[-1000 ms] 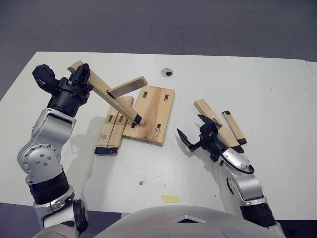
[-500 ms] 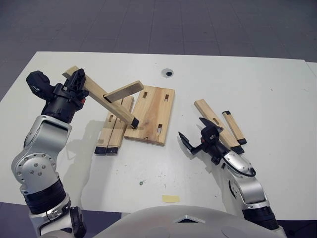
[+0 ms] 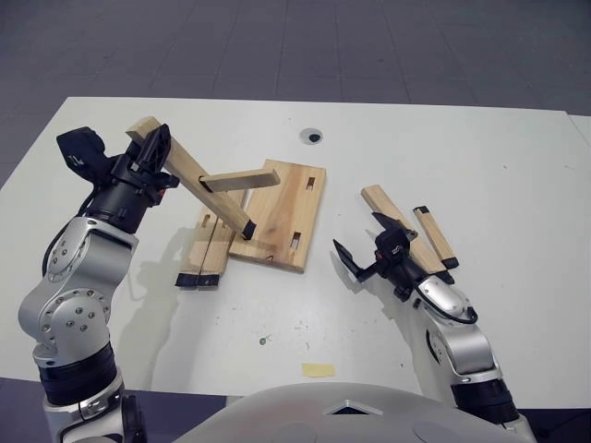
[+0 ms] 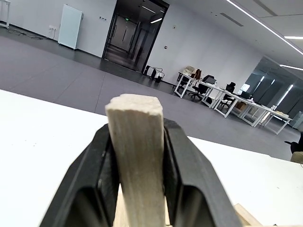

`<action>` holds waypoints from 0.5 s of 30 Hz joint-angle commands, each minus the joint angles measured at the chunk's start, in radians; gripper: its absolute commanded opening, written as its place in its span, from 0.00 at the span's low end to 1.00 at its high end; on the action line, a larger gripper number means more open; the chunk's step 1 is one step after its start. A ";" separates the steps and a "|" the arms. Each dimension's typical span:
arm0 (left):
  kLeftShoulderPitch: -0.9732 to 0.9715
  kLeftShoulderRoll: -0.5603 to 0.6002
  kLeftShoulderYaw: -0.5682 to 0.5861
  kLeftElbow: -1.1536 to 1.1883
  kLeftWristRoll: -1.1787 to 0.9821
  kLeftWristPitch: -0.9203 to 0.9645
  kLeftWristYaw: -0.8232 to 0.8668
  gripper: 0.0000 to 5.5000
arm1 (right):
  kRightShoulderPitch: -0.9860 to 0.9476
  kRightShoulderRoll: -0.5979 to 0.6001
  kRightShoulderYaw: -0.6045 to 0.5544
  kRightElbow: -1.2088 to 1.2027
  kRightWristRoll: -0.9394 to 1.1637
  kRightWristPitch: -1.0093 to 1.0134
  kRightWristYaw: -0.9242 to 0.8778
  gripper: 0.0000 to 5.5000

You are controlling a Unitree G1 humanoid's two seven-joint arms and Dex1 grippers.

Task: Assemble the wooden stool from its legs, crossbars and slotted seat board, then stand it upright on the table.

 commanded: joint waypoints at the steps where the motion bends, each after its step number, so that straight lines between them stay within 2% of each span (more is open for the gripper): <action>1: 0.130 0.006 -0.095 0.020 0.156 -0.006 -0.049 0.19 | -0.014 0.004 -0.006 0.000 -0.008 -0.002 -0.014 0.98; 8: 0.315 -0.007 -0.211 0.018 0.332 -0.145 -0.144 0.19 | -0.018 0.000 -0.008 0.001 -0.004 0.000 -0.022 0.98; 15: 0.399 0.015 -0.278 0.019 0.379 -0.194 -0.226 0.19 | -0.036 -0.006 -0.001 0.002 -0.014 0.003 -0.020 0.98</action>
